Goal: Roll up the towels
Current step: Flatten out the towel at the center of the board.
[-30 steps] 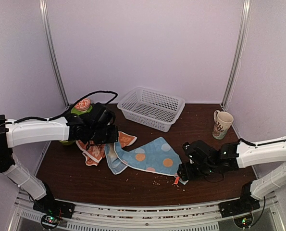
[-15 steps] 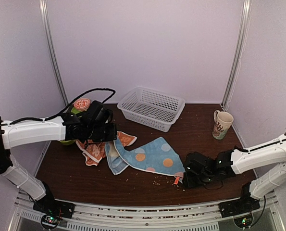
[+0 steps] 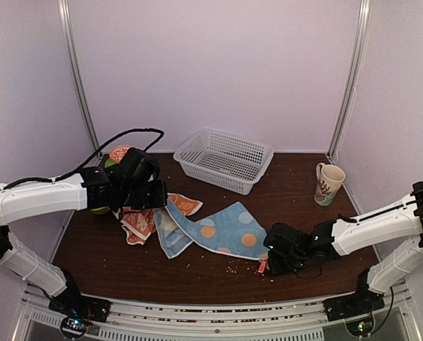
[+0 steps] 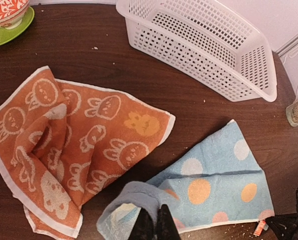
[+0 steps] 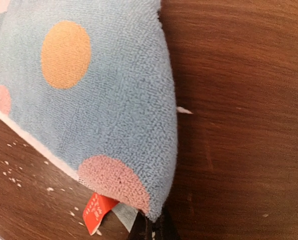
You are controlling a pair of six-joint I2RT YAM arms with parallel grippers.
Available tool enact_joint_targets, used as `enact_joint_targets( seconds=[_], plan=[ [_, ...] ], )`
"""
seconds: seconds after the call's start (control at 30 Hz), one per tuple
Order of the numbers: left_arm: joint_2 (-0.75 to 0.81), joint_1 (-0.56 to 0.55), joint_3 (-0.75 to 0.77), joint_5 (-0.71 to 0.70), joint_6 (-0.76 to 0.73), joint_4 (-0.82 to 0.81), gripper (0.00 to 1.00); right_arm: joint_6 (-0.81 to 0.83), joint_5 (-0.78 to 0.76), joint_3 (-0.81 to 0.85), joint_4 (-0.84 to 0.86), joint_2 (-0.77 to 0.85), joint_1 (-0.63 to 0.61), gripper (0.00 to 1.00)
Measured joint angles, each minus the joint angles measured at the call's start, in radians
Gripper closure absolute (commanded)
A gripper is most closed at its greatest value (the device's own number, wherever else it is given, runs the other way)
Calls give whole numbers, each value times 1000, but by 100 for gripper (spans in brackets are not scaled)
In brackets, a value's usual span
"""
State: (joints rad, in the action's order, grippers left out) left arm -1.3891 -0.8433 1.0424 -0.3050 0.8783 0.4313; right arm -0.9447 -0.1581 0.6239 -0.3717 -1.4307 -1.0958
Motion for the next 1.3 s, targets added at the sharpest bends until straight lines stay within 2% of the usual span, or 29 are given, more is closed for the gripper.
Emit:
enact_joint_targets(
  seconds=[0.13,0.27,0.37,0.43,0.53,0.73,0.93,1.03,1.2,1.3],
  plan=[
    [61,0,2,-8,-13,29,100,53,-98,71,-213,106,7,100],
    [158,0,71,-1,-66,89,100,208,-301,394,-444,269,45,100],
    [269,0,130,24,-105,65,100,333,-425,645,-478,365,58,100],
    [360,0,141,48,-124,24,100,399,-470,722,-476,425,60,100],
    [458,-3,126,101,-148,-26,100,495,-466,693,-476,529,60,100],
    [570,-5,13,239,-191,-41,100,599,-376,566,-546,552,31,100],
    [693,-10,-91,401,-179,-31,100,625,-321,557,-592,654,-66,100],
    [758,-28,-119,461,-148,-42,100,619,-303,557,-597,710,-76,100],
    [792,-45,-184,465,-98,-49,100,591,-295,526,-568,714,-60,100],
    [724,-45,-206,421,-87,-48,100,575,-258,451,-510,673,50,100]
  ],
)
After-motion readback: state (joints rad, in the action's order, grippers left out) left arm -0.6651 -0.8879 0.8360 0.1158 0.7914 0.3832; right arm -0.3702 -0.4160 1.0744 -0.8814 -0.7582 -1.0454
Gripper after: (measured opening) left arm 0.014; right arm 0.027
